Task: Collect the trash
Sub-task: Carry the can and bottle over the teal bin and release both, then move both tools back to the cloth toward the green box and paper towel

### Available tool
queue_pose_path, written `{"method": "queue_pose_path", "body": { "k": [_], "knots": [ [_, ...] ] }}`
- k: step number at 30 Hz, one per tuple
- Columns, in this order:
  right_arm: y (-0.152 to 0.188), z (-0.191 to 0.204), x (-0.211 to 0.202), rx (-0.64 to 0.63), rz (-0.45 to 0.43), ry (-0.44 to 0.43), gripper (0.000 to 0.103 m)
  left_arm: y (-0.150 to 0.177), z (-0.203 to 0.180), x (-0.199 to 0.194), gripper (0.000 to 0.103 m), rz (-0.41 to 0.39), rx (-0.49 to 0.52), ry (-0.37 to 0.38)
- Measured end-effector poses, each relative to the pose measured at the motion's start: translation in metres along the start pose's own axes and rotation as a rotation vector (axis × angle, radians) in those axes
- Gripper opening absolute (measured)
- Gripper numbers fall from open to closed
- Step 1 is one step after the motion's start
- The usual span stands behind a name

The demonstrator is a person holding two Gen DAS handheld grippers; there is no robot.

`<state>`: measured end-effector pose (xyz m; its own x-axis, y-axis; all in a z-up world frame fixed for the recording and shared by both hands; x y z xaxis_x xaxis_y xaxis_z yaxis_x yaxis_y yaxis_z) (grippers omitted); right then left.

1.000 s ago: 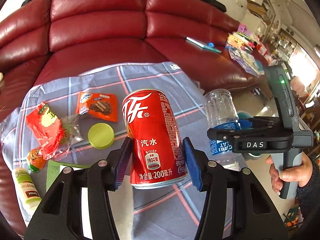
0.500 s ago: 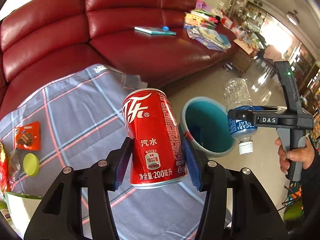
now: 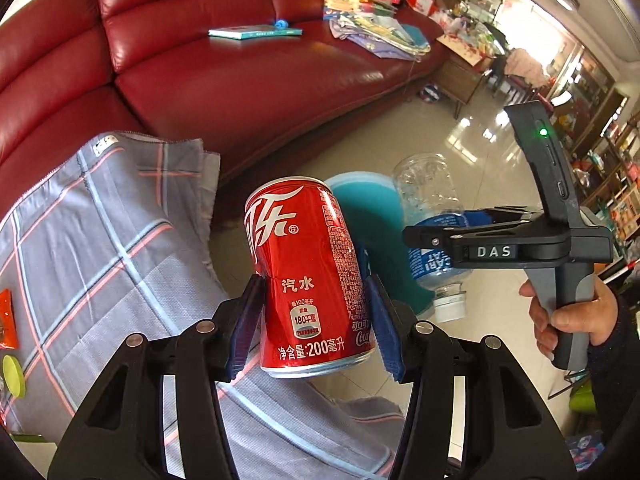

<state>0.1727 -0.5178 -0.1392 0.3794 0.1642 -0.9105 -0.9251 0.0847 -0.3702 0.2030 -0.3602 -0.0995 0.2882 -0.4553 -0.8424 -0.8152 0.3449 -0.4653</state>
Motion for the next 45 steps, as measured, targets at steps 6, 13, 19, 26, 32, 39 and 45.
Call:
{"method": "queue_pose_path", "body": {
  "k": [6,13,19,26,32,39,45],
  "knots": [
    [-0.006,-0.004,0.013,0.023,0.019,-0.032,0.076,-0.002,-0.002,0.014,0.053,0.025,-0.007,-0.006],
    [0.001,-0.022,0.006,0.056,0.009,-0.002,0.081,0.0,-0.013,0.026,0.053,0.046,0.01,0.006],
    [0.009,-0.048,-0.007,0.09,-0.004,0.067,0.085,0.002,-0.034,0.046,0.053,0.074,0.045,0.027],
    [0.016,-0.081,-0.024,0.137,-0.02,0.126,0.086,0.005,-0.06,0.082,0.053,0.128,0.083,0.057],
    [0.018,-0.099,-0.031,0.159,-0.022,0.158,0.086,0.003,-0.077,0.108,0.057,0.148,0.107,0.058],
    [0.02,-0.099,-0.024,0.162,-0.008,0.152,0.086,-0.002,-0.071,0.107,0.078,0.123,0.063,0.039],
    [0.019,-0.093,-0.021,0.152,-0.001,0.156,0.086,-0.002,-0.058,0.095,0.084,0.104,0.036,0.033]
  ]
}}
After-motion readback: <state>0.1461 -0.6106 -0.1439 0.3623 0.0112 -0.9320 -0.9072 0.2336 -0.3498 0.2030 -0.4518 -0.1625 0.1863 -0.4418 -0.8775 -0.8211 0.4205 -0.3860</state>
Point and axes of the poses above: each gripper's, at about its wrist camera, not at the fingertips, and x roughly the way its jaws point, z to its left, y to its underside, the point moved 10 cm from there along x, roughly the way its jaws point, and after that the axes turned 13 degrees about -x, right-handed, at the moved point
